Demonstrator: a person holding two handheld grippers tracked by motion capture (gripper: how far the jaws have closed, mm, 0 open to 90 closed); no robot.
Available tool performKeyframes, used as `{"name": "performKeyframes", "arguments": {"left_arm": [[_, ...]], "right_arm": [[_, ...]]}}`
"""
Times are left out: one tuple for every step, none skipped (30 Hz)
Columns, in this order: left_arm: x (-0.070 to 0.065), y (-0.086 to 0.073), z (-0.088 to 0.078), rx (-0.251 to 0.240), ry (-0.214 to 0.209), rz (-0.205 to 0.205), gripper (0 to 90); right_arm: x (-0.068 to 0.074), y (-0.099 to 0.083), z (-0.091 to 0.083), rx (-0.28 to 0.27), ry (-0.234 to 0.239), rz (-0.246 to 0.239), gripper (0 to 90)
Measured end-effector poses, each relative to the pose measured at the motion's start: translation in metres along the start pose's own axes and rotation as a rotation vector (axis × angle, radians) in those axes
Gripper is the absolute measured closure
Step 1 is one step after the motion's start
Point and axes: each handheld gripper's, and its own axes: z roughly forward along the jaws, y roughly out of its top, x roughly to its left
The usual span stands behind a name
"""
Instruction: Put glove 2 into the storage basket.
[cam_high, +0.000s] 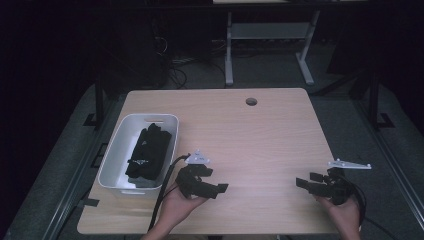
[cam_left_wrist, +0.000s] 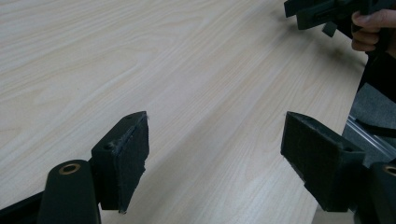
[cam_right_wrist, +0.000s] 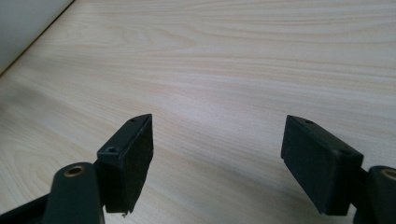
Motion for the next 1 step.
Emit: {"name": "performKeyframes", "arguments": {"left_arm": [[-0.0001,-0.0009,0.0001,-0.002,0.002,0.002,23.3]], "right_arm": [[0.0007,-0.0006,-0.0001,-0.001,-0.001,0.0,24.9]]}}
